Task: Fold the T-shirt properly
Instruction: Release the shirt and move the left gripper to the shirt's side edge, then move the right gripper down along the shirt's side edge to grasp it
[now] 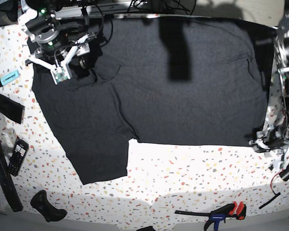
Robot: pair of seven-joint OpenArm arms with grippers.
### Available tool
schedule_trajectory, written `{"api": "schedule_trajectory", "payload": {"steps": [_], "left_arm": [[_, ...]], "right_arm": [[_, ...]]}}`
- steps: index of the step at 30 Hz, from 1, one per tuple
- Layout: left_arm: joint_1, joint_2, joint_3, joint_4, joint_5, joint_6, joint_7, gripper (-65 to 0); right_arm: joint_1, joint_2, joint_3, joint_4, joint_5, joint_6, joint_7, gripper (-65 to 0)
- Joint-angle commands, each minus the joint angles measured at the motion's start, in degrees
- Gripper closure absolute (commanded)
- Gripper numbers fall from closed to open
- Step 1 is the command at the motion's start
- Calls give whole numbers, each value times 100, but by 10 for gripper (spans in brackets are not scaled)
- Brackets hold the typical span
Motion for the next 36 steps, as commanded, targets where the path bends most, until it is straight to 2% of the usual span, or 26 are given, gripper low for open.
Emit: {"api": "schedule_trajectory", "payload": {"steps": [1, 5, 7, 9, 11, 18, 21, 24, 27, 30, 33, 36], "left_arm": [[-256, -103, -13, -201, -66, -28, -225, -295], [-391, -94, -13, -909, -68, -68, -535, -295], [-363, -83, -13, -994, -120, -461, -282, -295], [-328, -81, -13, -997, -599, -1014, 59, -295], [-319, -81, -13, -997, -1145, -1246, 223, -295], [-286, -66, -13, -997, -1268, -1252, 466, -294], [-236, -33, -13, -997, -1239, -1252, 352, -294], [-173, 0, -13, -997, -566, -1244, -243, -291], [-138, 15, -13, -997, -343, -1202, -302, -285], [-127, 11, -13, -997, -365, -1202, -326, -191], [-129, 11, -13, -968, -444, -1204, -420, 0], [-131, 11, -13, -949, -562, -1204, -407, 0]], "right_arm": [[-13, 44, 31, 118, 11, -9, 83, -413], [-15, 44, 31, 118, 33, -9, 83, -413], [-13, 42, 31, 118, 31, -9, 85, -413], [-13, 44, 31, 118, 33, -9, 87, -413], [-13, 44, 31, 118, 31, -11, 87, -413], [-13, 44, 31, 118, 28, -11, 109, -413], [-11, 44, 31, 118, 31, -11, 125, -413], [-13, 44, 31, 118, 28, -9, 125, -413], [-11, 44, 31, 118, 33, -11, 136, -413], [87, 42, 31, 118, 44, -11, 157, -413], [380, 44, 31, 118, 50, -11, 125, -413], [911, 24, 31, 118, 72, -50, -358, -413]]}}
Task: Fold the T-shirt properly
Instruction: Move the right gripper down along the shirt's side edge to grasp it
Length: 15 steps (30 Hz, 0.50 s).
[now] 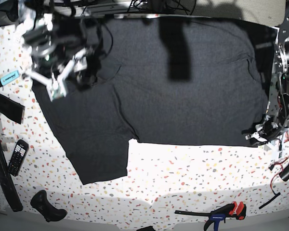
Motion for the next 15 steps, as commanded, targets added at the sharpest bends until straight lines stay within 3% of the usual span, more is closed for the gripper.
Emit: {"api": "schedule_trajectory", "payload": {"steps": [1, 7, 15], "left_arm": [[-125, -48, -4, 63, 33, -33, 52, 0], [-125, -48, -4, 63, 35, -33, 50, 0], [-122, -48, -4, 63, 37, -33, 52, 0]], "right_arm": [[210, 37, 31, 114, 9, -101, -13, -413], [1217, 37, 31, -155, 216, -133, -74, -413], [2798, 37, 31, -2363, 260, -131, 70, -411]]}}
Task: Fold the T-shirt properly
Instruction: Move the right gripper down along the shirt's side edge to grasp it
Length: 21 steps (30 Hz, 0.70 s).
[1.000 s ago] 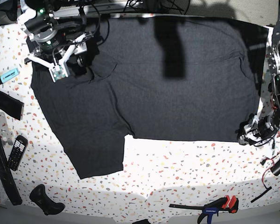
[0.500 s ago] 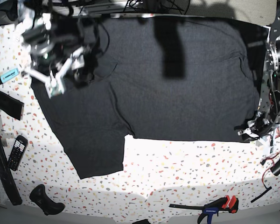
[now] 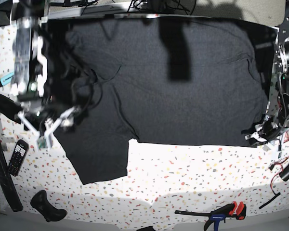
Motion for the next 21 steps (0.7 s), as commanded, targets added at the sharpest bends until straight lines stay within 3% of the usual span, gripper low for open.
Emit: {"api": "schedule_trajectory", "payload": {"steps": [1, 4, 13, 21], "left_arm": [[-122, -59, -4, 59, 26, -28, 37, 0], [-122, -59, -4, 59, 26, -28, 35, 0], [-122, -59, -4, 59, 26, -28, -7, 0], [-122, -59, -4, 59, 26, -28, -4, 0]], "right_arm": [[317, 63, 37, -173, -24, 11, 81, -411], [997, 68, 37, -1097, -26, 103, -72, -411], [2776, 63, 37, -3875, 83, 966, -127, -411], [3047, 61, 37, -4907, 389, 1641, -238, -411]]}}
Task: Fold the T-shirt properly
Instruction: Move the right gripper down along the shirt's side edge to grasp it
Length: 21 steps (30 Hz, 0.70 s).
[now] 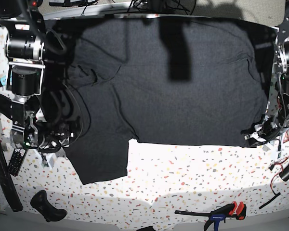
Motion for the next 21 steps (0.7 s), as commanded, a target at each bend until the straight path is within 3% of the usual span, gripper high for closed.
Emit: {"api": "schedule_trajectory", "payload": {"steps": [1, 14, 16, 21], "left_arm": [[-125, -63, -4, 59, 31, -11, 22, 0], [-125, -63, -4, 59, 33, -13, 22, 0], [-125, -63, -4, 59, 33, -11, -7, 0], [-125, -66, -4, 59, 31, -11, -269, 0]], "right_arm": [[173, 76, 31, 61, 87, 136, 44, -411], [48, 63, 31, -219, -22, 282, 127, -407], [48, 46, 31, -490, -20, 267, 170, -344], [48, 13, 31, -951, 55, 201, 201, -94]]}}
